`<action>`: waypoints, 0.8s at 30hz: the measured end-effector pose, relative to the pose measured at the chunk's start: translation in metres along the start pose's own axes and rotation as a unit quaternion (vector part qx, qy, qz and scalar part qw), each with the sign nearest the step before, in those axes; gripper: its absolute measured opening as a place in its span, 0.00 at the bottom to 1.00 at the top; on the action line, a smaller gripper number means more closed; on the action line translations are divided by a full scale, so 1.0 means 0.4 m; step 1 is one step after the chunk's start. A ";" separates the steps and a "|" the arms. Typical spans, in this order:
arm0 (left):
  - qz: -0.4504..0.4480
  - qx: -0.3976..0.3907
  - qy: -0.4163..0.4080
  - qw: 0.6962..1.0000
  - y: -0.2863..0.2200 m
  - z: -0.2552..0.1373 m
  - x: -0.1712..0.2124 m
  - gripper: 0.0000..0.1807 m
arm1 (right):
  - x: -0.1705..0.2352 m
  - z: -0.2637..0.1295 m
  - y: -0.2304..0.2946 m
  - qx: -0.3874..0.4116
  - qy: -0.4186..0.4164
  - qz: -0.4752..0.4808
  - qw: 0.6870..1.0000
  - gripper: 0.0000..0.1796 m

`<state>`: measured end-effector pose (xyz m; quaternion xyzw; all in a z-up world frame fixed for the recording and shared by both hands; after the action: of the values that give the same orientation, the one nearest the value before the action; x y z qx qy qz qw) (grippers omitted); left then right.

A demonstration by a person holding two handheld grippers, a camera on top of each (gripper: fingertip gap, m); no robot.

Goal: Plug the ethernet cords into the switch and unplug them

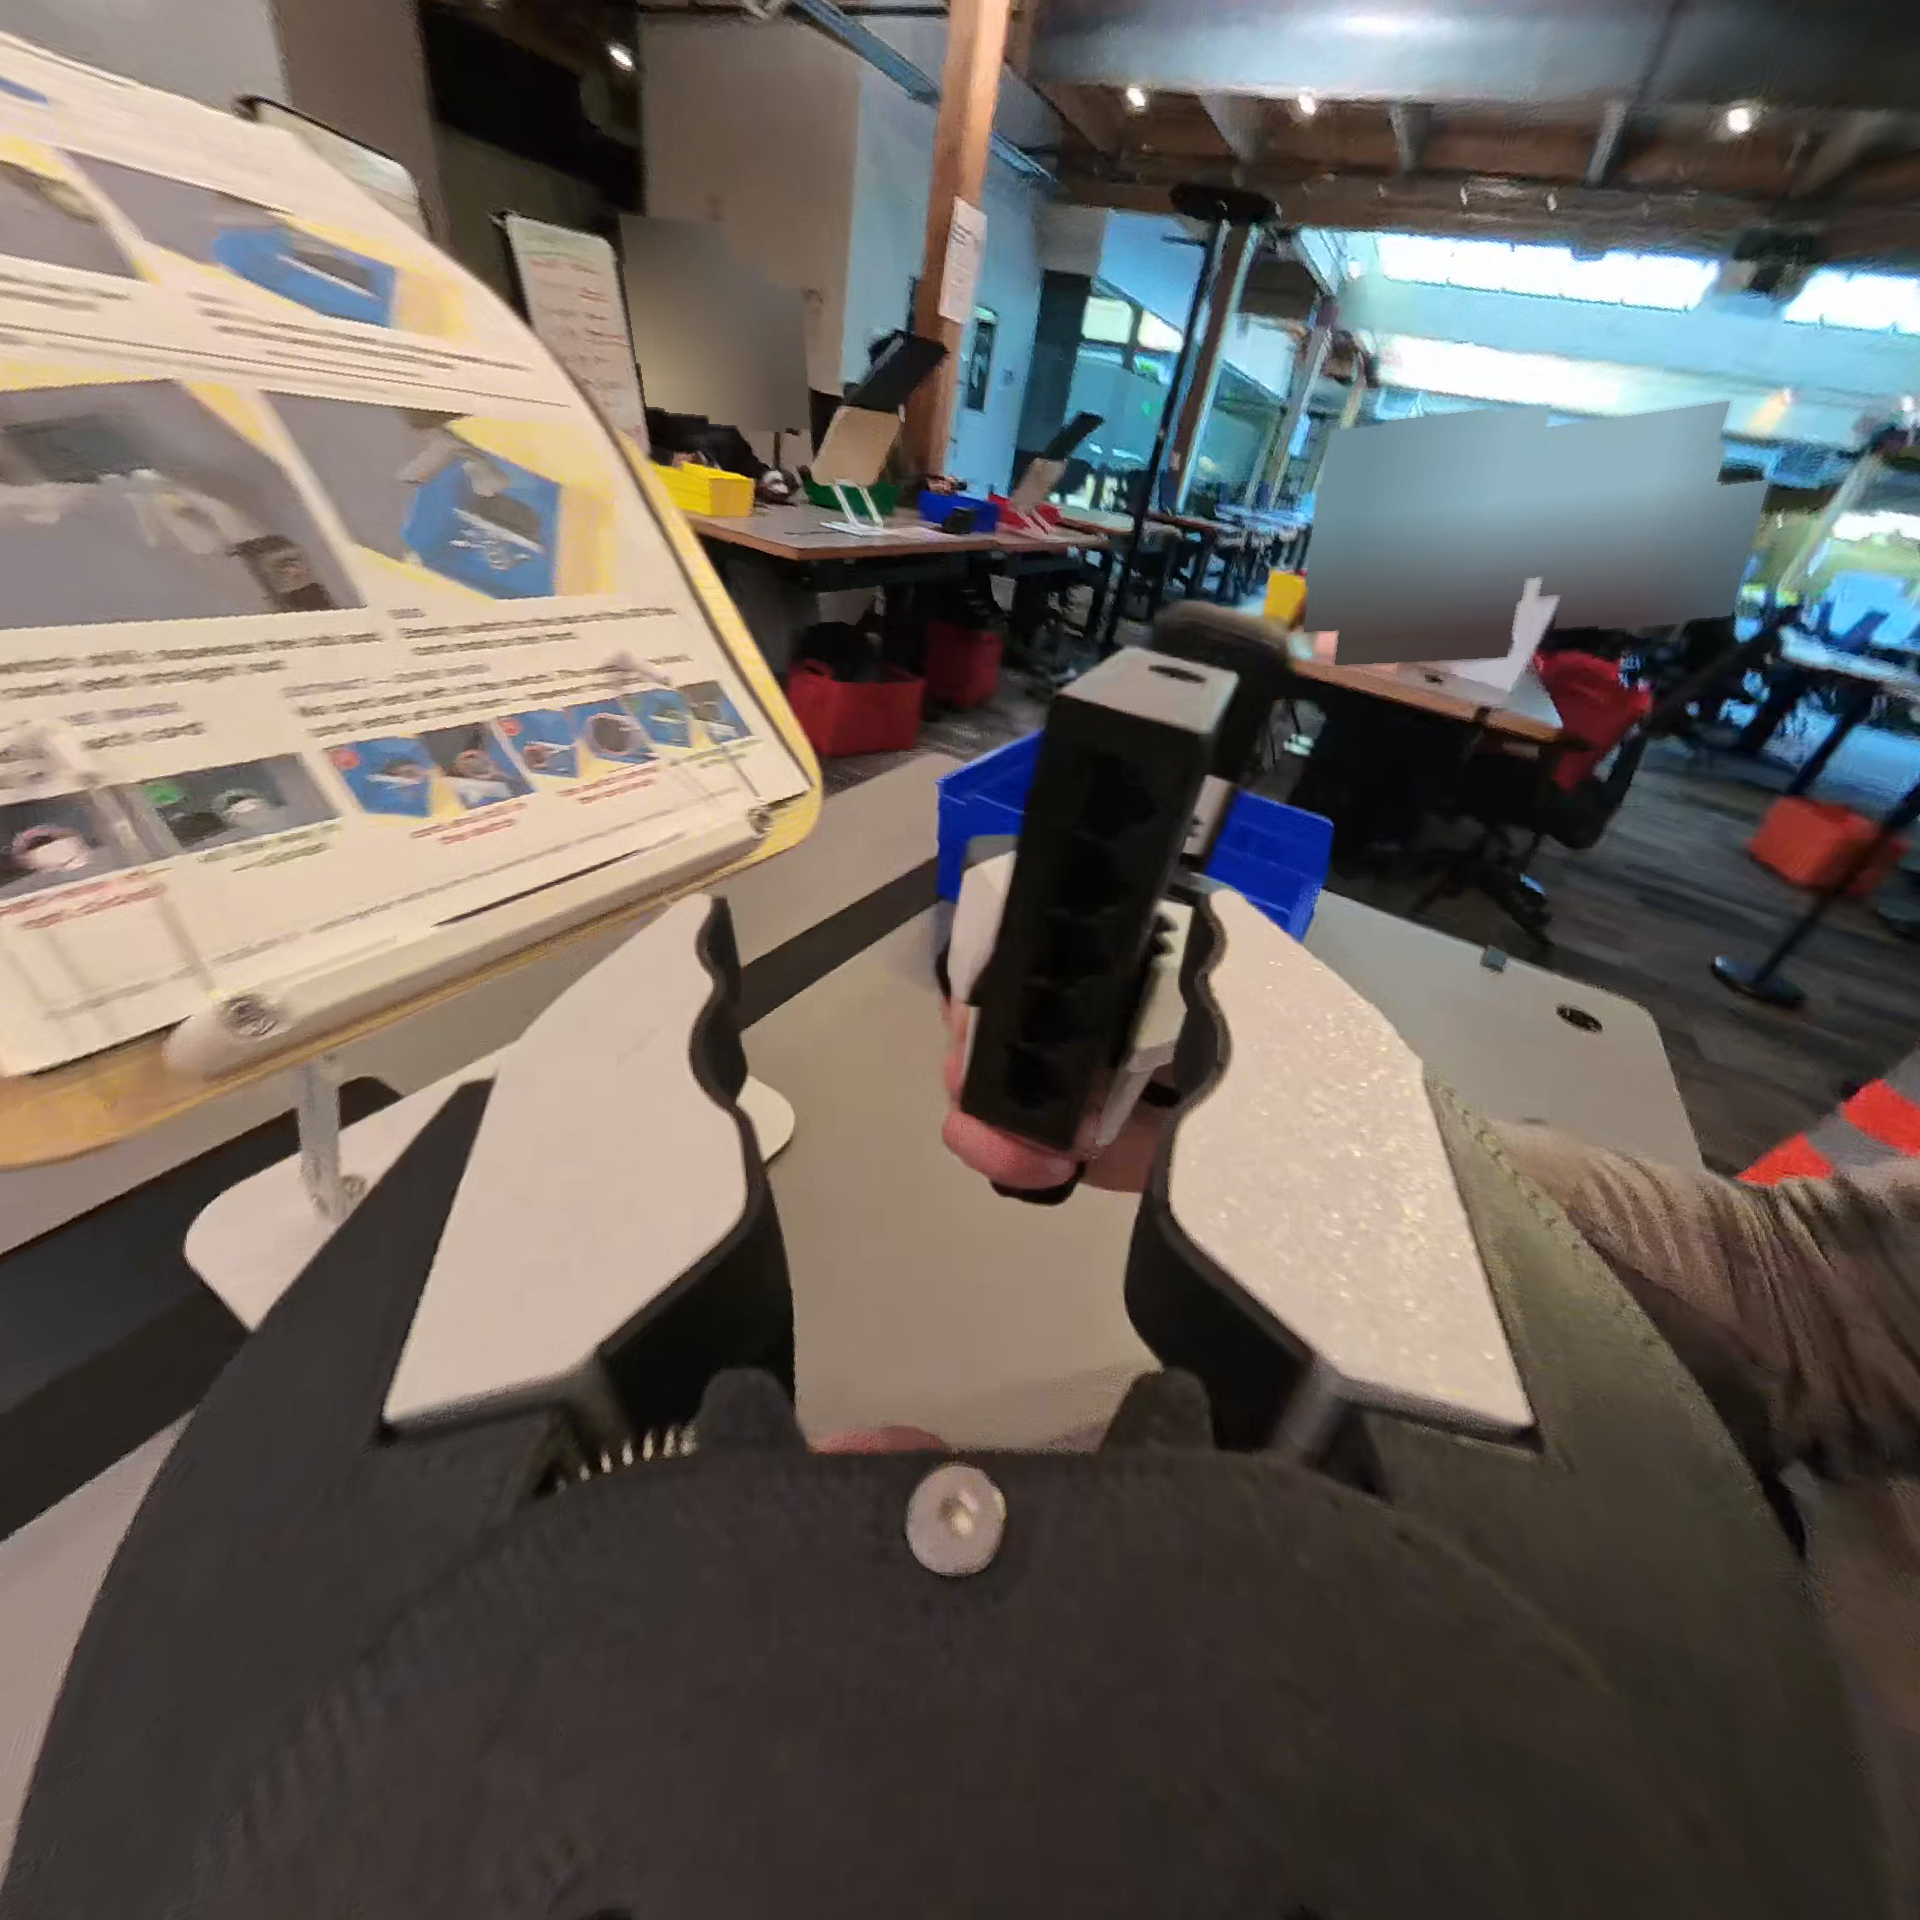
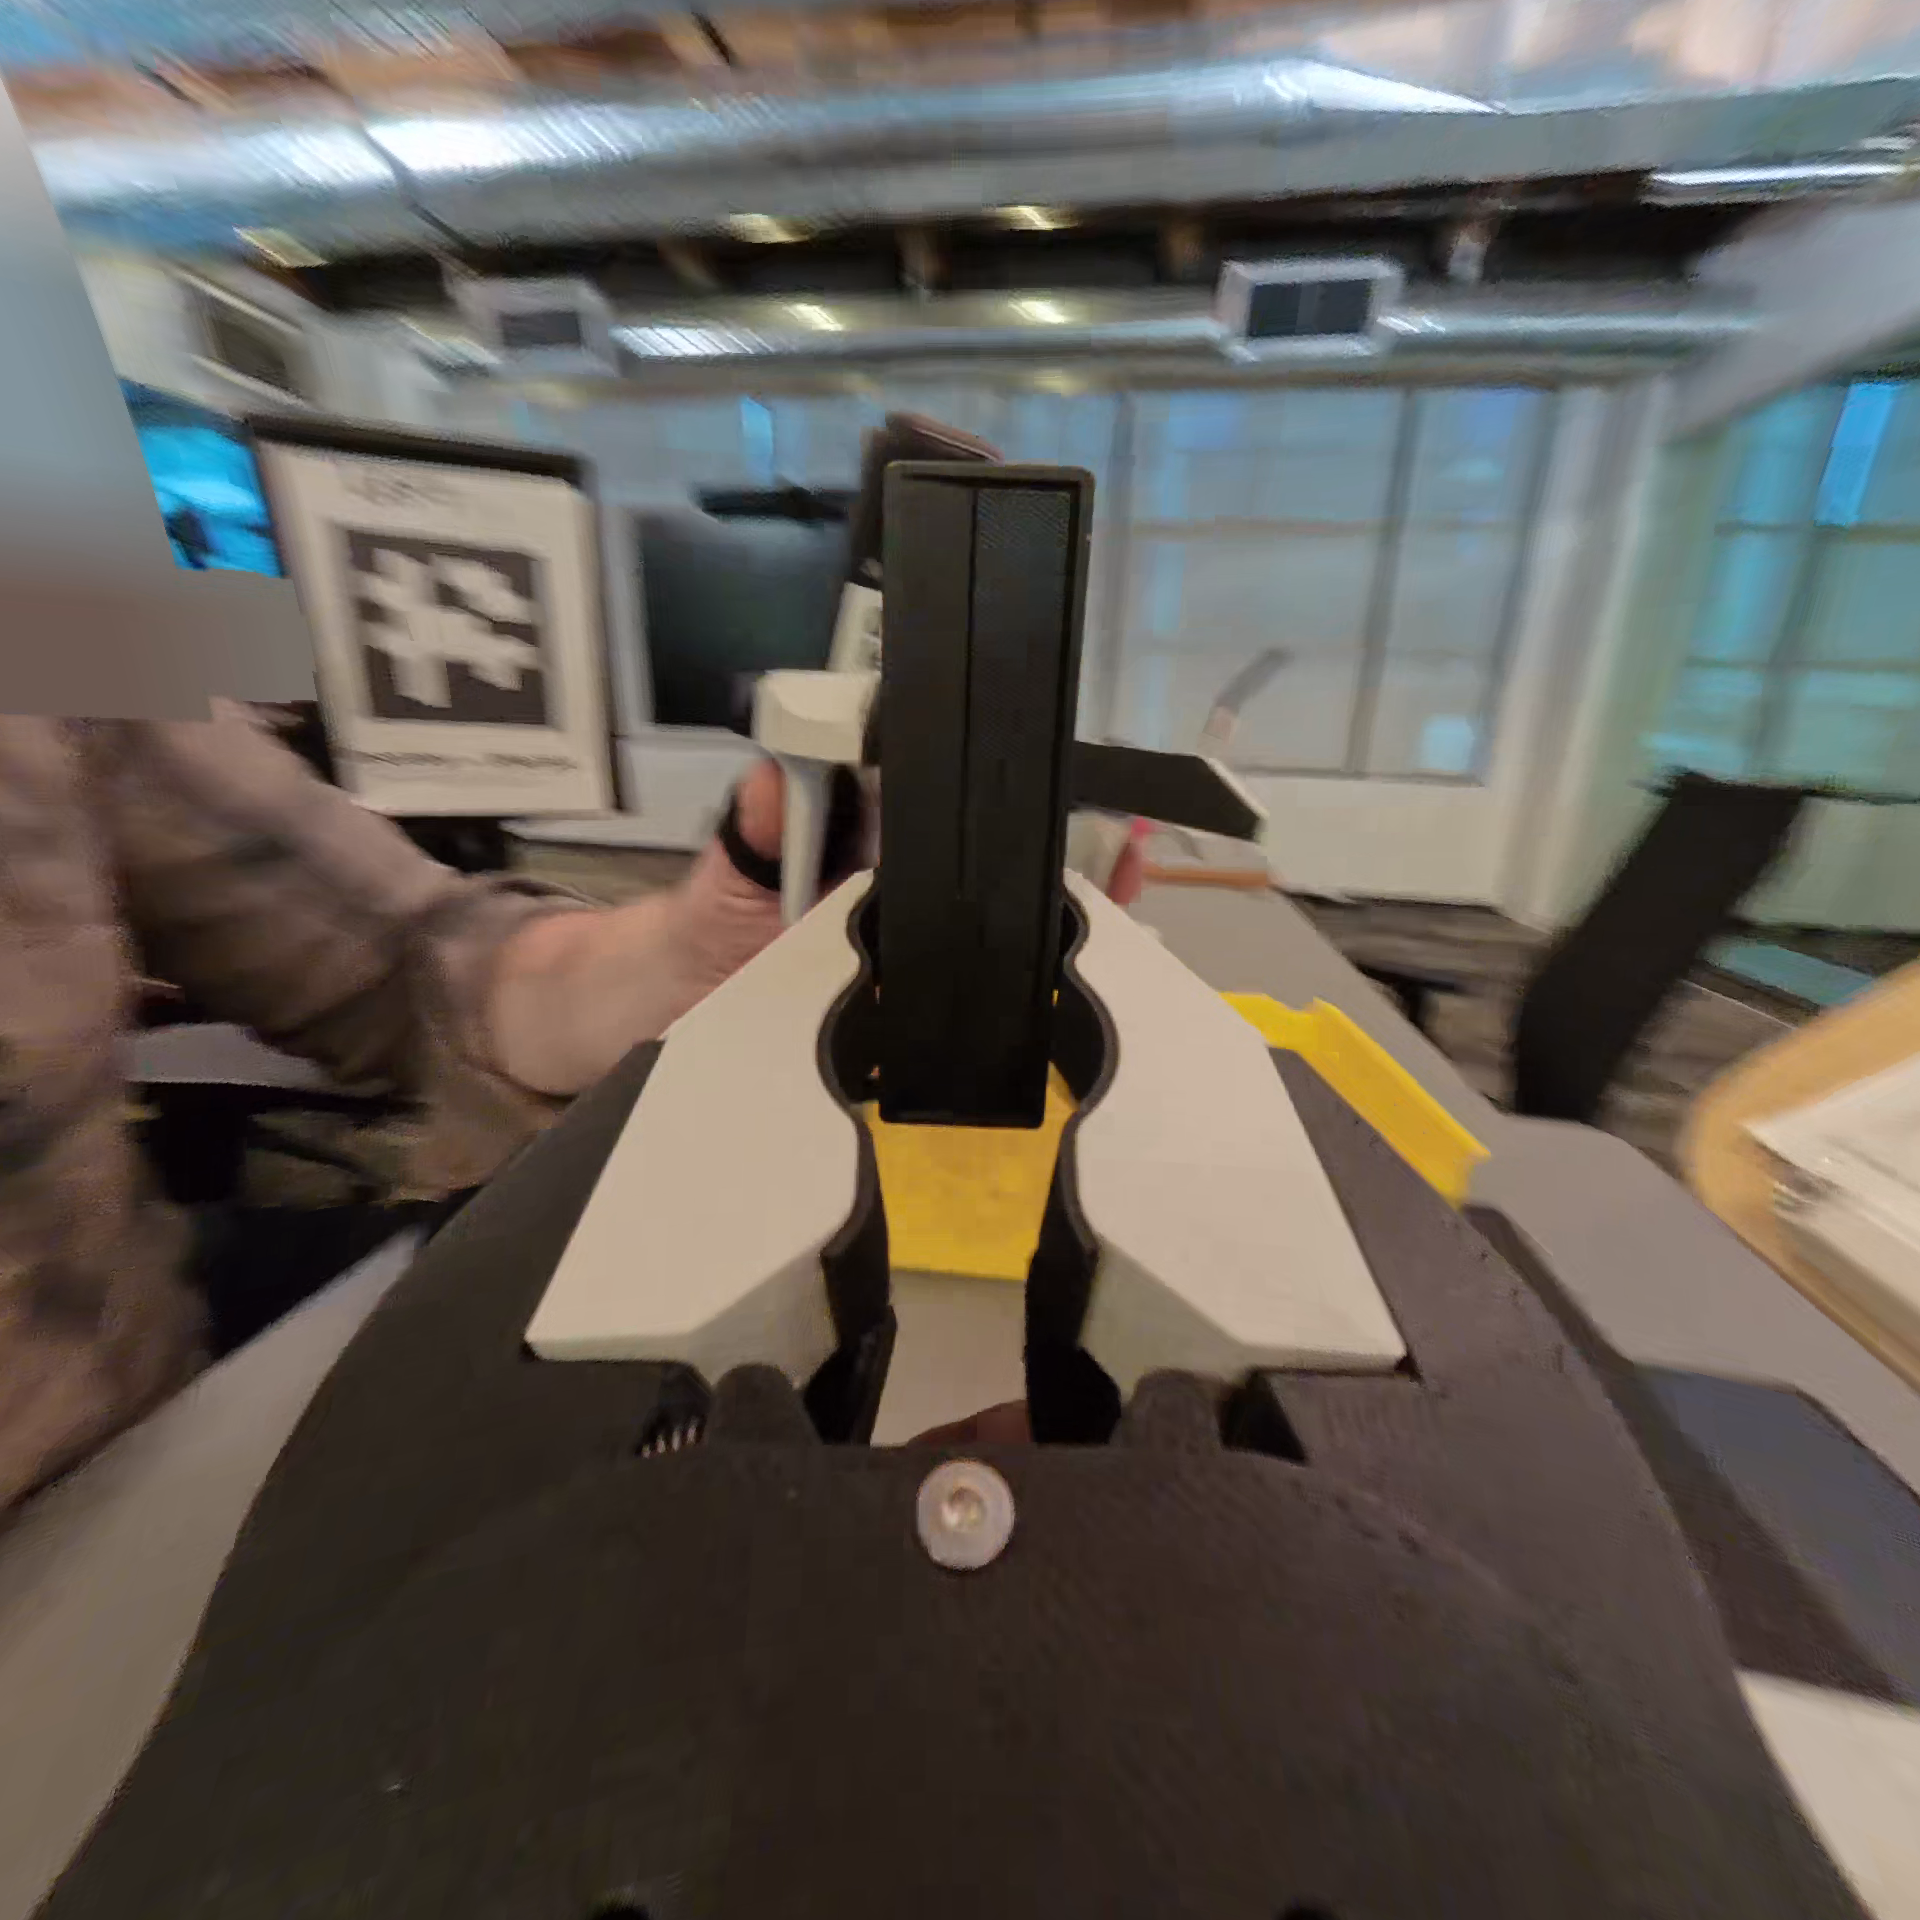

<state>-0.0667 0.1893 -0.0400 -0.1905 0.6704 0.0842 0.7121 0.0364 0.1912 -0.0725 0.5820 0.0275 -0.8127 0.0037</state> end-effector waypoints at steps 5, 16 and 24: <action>0.084 0.033 0.040 0.995 -0.095 0.061 0.009 0.34 | 0.000 -0.033 0.021 -0.096 -0.074 0.050 0.991 0.15; 0.139 0.011 0.061 0.988 -0.162 0.112 0.006 0.16 | -0.015 -0.055 0.048 -0.179 -0.158 0.087 0.967 0.14; 0.140 -0.036 0.062 0.988 -0.137 0.099 -0.013 0.16 | -0.030 -0.071 -0.005 -0.043 -0.091 0.033 0.994 0.42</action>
<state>-0.0101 0.1550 -0.0252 -0.1255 0.7297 0.1955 0.6432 0.0672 0.1942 -0.0703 0.5056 0.0424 -0.8597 0.0581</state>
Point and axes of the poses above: each gripper's, where its closed fingertips meet, z out along the fingers, x out of its underside, y = z × x across the jaws, the point moved 6 cm from there along -z, back along the fingers, and after that the axes turned 2 degrees about -y, right-handed, at the moved point
